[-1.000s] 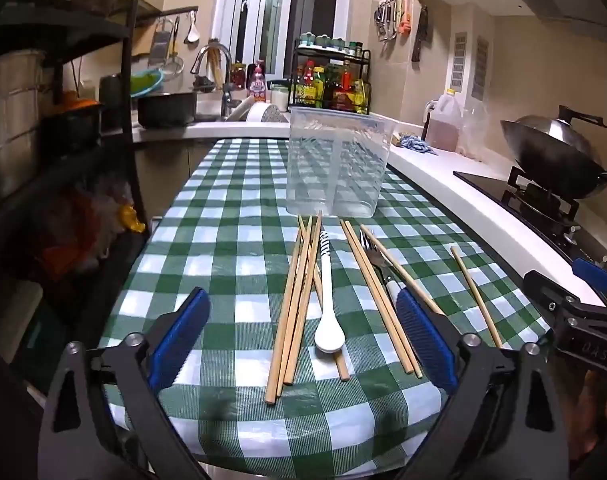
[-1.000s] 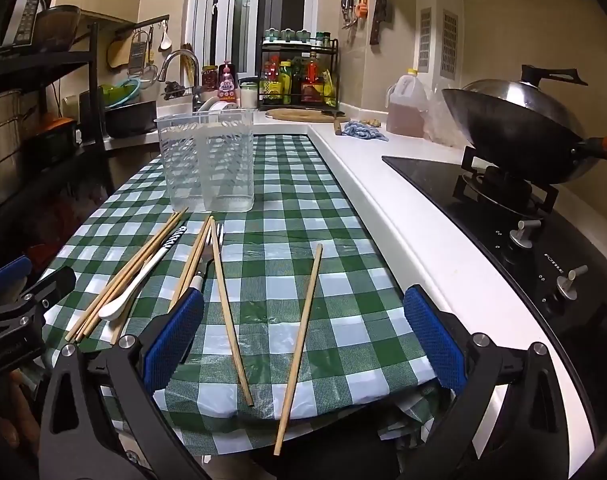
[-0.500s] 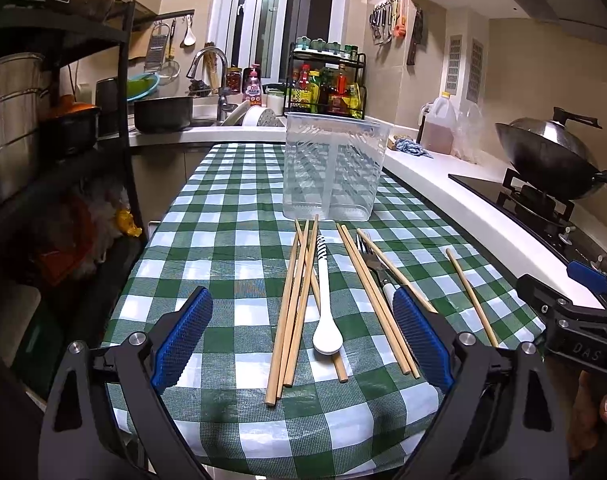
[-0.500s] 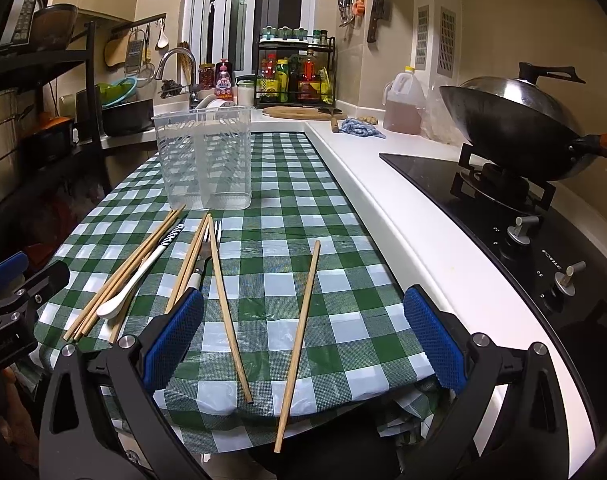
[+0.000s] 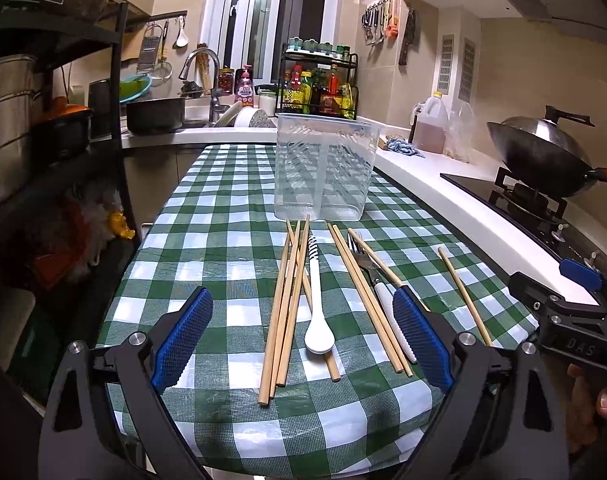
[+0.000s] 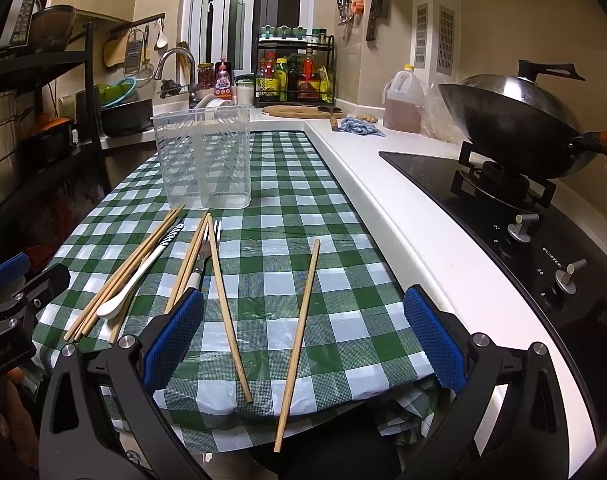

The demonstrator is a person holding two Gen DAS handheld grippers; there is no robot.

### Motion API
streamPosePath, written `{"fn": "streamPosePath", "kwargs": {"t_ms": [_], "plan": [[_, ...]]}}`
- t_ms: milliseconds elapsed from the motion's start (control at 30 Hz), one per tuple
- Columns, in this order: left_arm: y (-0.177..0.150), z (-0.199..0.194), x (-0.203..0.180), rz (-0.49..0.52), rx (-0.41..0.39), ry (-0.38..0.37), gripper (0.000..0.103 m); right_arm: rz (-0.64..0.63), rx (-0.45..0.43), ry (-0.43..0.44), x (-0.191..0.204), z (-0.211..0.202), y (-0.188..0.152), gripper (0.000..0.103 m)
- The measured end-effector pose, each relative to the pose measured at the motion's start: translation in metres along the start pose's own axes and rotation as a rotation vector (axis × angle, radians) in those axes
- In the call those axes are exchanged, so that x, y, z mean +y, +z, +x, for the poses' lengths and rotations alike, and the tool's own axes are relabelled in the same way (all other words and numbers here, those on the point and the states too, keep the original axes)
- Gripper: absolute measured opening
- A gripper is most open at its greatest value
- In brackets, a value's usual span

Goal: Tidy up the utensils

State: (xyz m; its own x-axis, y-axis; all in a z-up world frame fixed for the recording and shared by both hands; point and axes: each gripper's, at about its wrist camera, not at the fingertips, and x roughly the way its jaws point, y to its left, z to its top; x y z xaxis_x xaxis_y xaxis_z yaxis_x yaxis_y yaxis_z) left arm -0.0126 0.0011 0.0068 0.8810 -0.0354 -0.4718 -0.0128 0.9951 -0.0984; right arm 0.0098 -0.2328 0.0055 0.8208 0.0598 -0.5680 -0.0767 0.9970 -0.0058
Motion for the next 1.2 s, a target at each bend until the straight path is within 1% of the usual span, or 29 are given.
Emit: {"fn": "streamPosePath", "kwargs": {"t_ms": [400,700,1200], "plan": [[-0.0023,0.0011,0.0007,-0.007,0.011,0.000,0.088,-0.006,0.002,0.008,0.0008,-0.0011,-0.0013,0.098],[-0.0036,0.0007,0.0028,-0.013,0.015,-0.002,0.084,-0.008,0.004,0.011,0.0019,0.0001,-0.0021,0.098],[-0.0033,-0.0007,0.0048,-0.017,0.017,-0.002,0.081,-0.010,0.006,0.014,0.0059,0.0004,-0.0040,0.098]]}}
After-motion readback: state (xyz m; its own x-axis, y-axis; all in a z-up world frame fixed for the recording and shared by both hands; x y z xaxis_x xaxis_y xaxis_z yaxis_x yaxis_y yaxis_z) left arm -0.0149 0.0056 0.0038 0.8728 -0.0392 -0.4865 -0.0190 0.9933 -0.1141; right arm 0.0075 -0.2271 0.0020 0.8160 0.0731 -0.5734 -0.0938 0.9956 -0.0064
